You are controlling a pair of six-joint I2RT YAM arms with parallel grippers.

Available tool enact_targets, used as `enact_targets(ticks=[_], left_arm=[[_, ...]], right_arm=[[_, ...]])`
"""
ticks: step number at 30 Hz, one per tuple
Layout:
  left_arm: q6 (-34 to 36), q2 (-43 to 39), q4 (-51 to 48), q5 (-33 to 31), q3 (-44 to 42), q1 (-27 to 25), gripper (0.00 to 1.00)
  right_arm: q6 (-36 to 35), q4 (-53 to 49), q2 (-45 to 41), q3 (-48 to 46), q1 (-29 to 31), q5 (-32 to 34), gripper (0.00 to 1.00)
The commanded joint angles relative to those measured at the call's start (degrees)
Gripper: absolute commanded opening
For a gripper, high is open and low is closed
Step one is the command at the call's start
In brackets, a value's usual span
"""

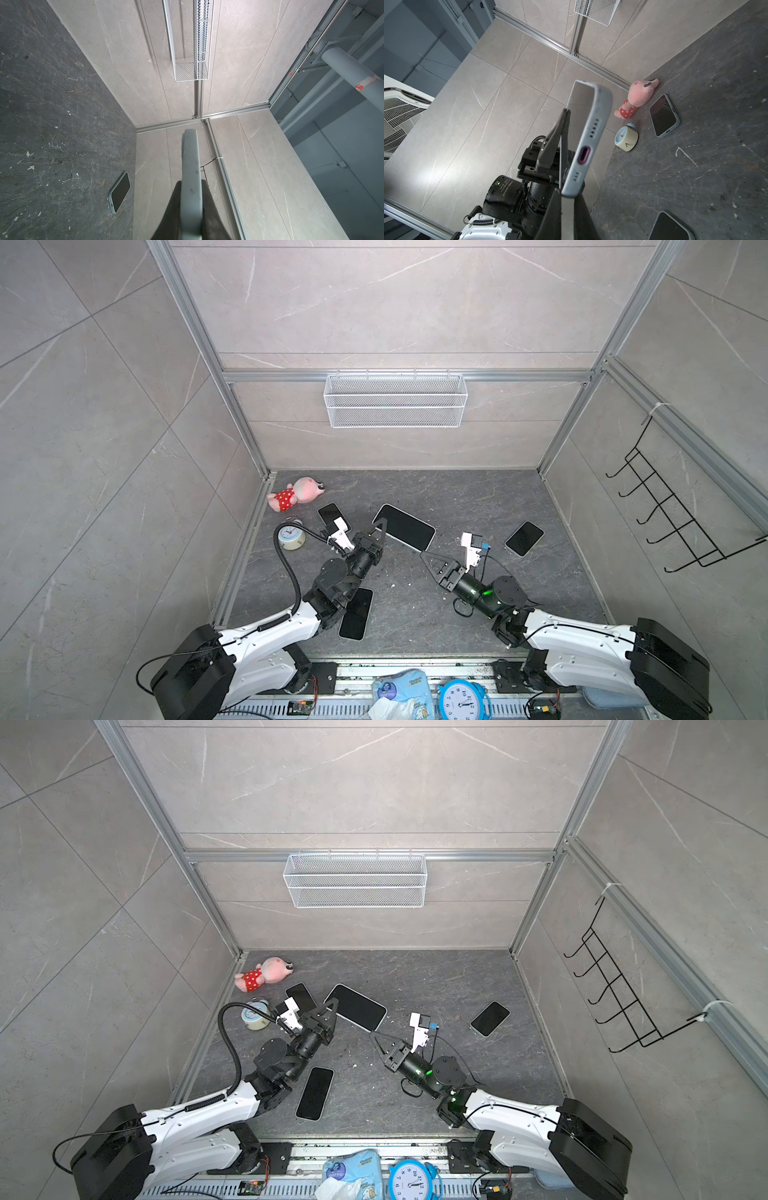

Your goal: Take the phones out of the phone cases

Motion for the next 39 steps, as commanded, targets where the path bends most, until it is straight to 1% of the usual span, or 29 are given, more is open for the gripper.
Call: enact_targets(ticks=[1,5,9,14,20,21,23,24,26,27,28,30,33,38,39], left_arm=[[-0.48,-0.56,6.29,0.11,0.34,-0.04,0.0],[-1.46,-0.55,6.2,0.01,0.25,-0.04,0.0],[-3.8,-0.31,6.32,0.07,0.14,-0.04,0.0],[-7.03,-0.27,6.66,-0.42,-0.21,-0.28,0.0],[-7.17,-0.19,7.08,-0.74,-0.03,-1.01,0.0],[-7.05,-0.54,7.02,-1.04,-0.14,-0.95,0.0],[-6.41,-1.23,6.61,-1.44,-0.3,-1.0,0.0],[-6.07,-1.59,6.17,-1.66,-0.32,-0.96,0.0],[-5.59,-2.04,5.74,-2.15,-0.45,-1.0,0.0],[-5.42,-2.14,5.63,-2.35,-0.56,-0.96,0.0],[-5.33,-2.23,5.75,-2.42,-0.71,-0.92,0.0],[-4.76,-2.51,5.52,-2.55,-0.8,-0.98,0.0],[-4.53,-2.66,5.18,-2.54,-0.81,-0.92,0.0],[-4.43,-2.38,5.34,-2.24,-0.94,-0.92,0.0],[-4.43,-2.4,5.36,-2.19,-0.94,-0.96,0.0]], right_arm=[[-0.05,2.13,0.84,-0.11,-0.64,0.12,0.04],[-0.39,2.24,1.55,-0.11,-0.93,-0.09,0.0],[-2.04,2.28,2.67,-0.11,-1.2,-0.78,0.0],[-6.79,1.47,5.42,0.83,-1.24,-2.14,0.0],[-9.52,2.93,8.67,1.83,-1.33,-3.71,0.0],[-9.44,3.55,8.49,1.46,-1.33,-4.37,0.02],[-9.01,4.17,7.55,0.59,-1.33,-5.54,0.21],[-8.75,4.52,6.73,0.06,-1.32,-6.13,0.33],[-8.49,4.41,4.42,-0.69,-1.33,-7.42,0.5],[-8.3,4.04,3.1,-1.09,-1.38,-7.8,0.56],[-8.04,3.85,1.94,-1.46,-1.33,-8.0,0.6],[-6.89,3.84,-0.12,-2.53,-1.36,-7.79,0.63],[-5.2,3.78,-1.07,-2.93,-1.33,-7.18,0.64],[-2.64,4.89,1.21,-1.14,-1.92,-7.28,0.62],[-0.69,5.34,1.82,-0.79,-2.18,-7.6,0.61]])
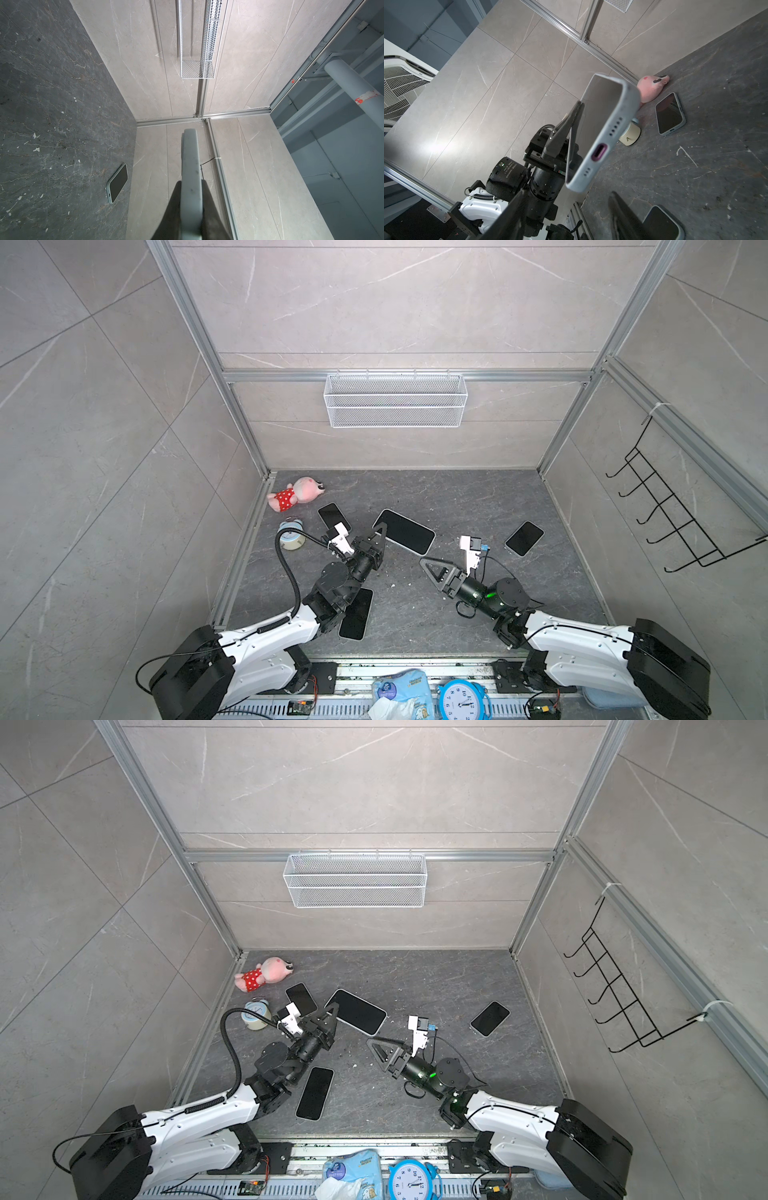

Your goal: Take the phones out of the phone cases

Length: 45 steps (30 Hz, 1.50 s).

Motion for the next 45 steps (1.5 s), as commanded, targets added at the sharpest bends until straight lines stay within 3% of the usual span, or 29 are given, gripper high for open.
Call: enact_targets(ticks=[1,9,34,40,45], left_arm=[[0.79,-1.68,5.82,-0.7,0.8,-0.17,0.0],[1.05,-1.95,5.63,-0.61,0.36,-0.22,0.0],[0.2,-0.87,3.53,-0.23,1.38,-0.24,0.0],[-0.93,-3.06,-3.98,-0.48,2.91,-0.24,0.0],[-1.69,-5.68,-15.19,0.17,5.77,-0.16,0.0]], right_arm=[[4.1,2.62,1.7,1.6,-0.95,-0.89,0.59],[5.8,3.79,2.78,2.09,-2.06,-1.52,0.45],[7.4,6.13,6.11,3.42,-3.47,-4.83,0.16],[5.71,6.07,6.66,3.15,-3.55,-6.27,0.12],[-0.51,4.02,6.51,2.65,-3.48,-8.2,0.12]])
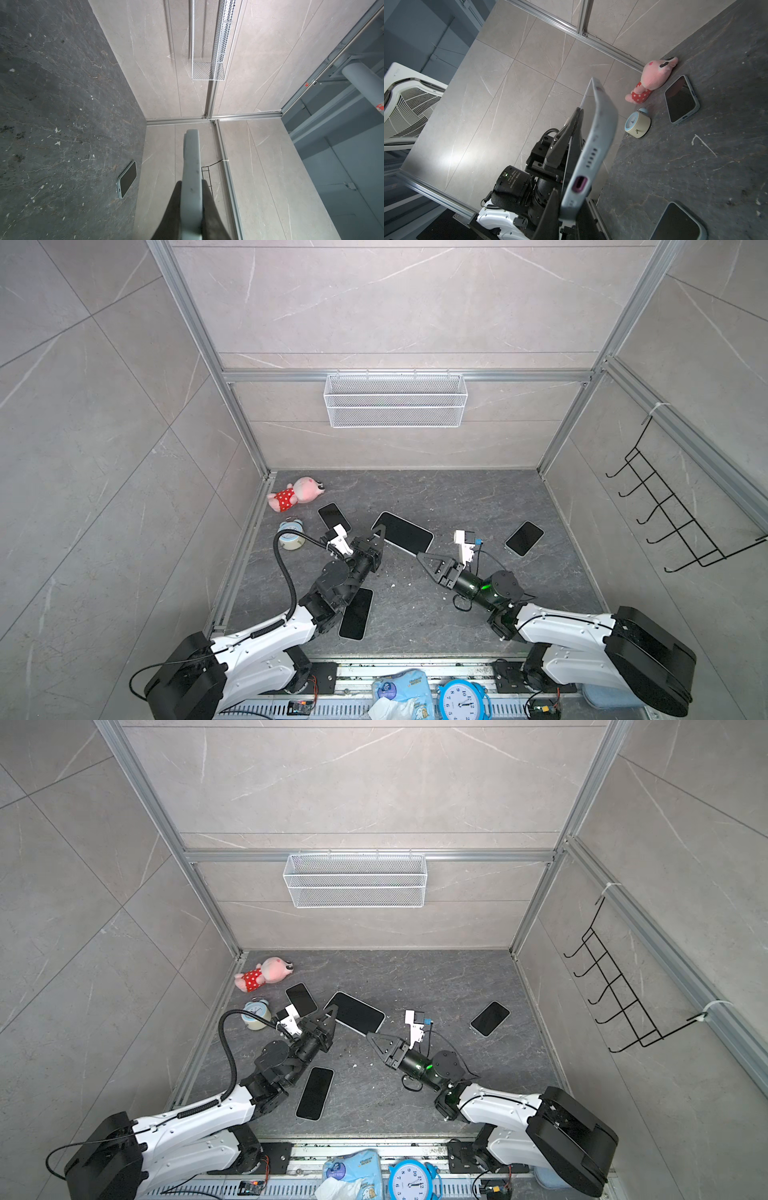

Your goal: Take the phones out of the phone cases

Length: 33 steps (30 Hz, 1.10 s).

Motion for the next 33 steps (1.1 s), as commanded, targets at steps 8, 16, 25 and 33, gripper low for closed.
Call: enact_targets(ticks=[8,16,25,33], left_arm=[[-0.7,-2.13,-10.77,1.27,7.55,0.02,0.0],[0.08,-1.81,-12.92,1.34,9.83,0.11,0.0],[0.43,-1.92,-14.1,1.63,11.38,0.53,0.0],[0.43,-2.44,-14.88,2.2,12.18,0.93,0.0]], right_arm=[[-14.16,-1.0,4.46,1.04,-0.11,-6.11,0.1],[-18.33,-1.46,5.82,0.32,-0.16,-4.7,0.11],[-23.49,-1.67,5.7,-1.57,-0.22,-1.57,0.15],[-27.75,-1.43,4.58,-3.52,-0.13,3.06,0.19]])
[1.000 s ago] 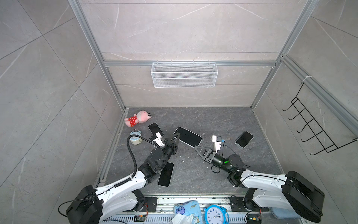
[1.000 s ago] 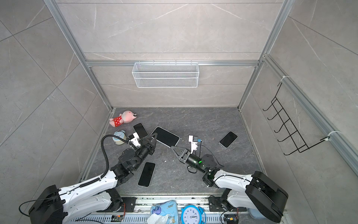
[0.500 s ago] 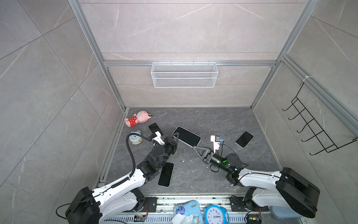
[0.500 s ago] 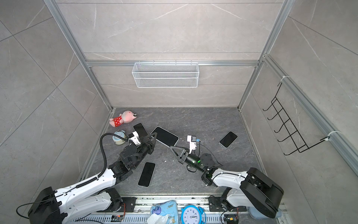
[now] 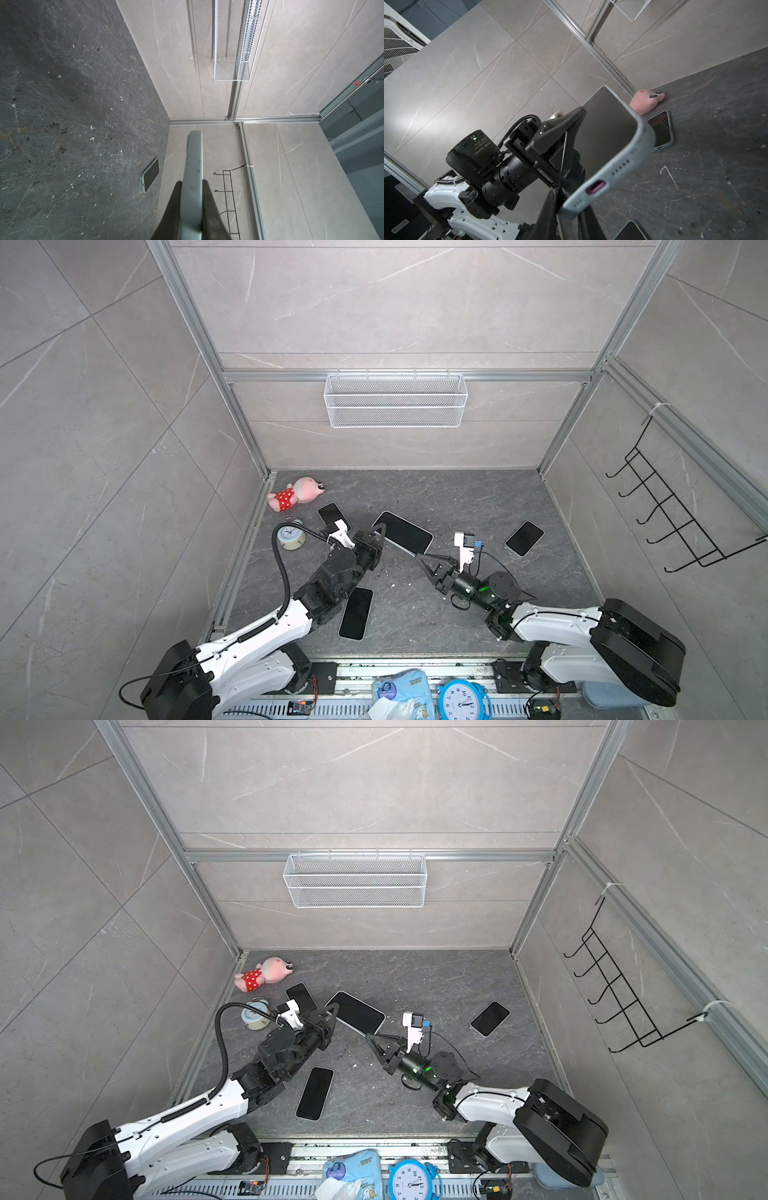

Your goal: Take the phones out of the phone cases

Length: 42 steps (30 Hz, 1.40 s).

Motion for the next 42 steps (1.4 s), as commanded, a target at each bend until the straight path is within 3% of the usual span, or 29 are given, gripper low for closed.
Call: enact_targets(ticks=[1,6,15,25,30,33,38,42], left_arm=[[0.46,-1.3,3.45,1.59,4.6,0.18,0.0],[0.15,-1.38,3.5,1.73,4.9,0.35,0.0],[-0.55,-0.85,4.48,2.38,5.26,0.57,0.0],[-0.89,0.42,6.48,2.65,5.35,0.79,0.0],[-1.03,-1.66,7.32,1.53,3.4,2.25,0.0],[-1.44,-2.25,7.28,1.44,2.65,2.72,0.0],[-1.97,-1.3,7.68,2.02,2.63,2.82,0.0],[-2.08,-0.8,8.38,2.12,2.4,2.82,0.0]], right_arm=[[-9.87,-6.43,0.4,-2.01,0.01,2.45,0.19],[-11.8,-6.39,0.75,-1.94,0.05,3.95,0.23],[-13.57,-6.49,2.27,-1.39,0.05,7.17,0.22],[-11.55,-4.09,5.2,-1.46,-0.02,12.15,0.23],[-7.7,-2.65,0.05,-5.51,0.03,9.03,0.5],[-6.19,-2.9,-5.46,-7.9,-0.02,5.47,0.6],[-4.33,-5.52,-12.25,-7.4,0.0,4.66,0.65],[-1.58,-3.89,-10.5,-4.35,0.03,2.81,0.66]])
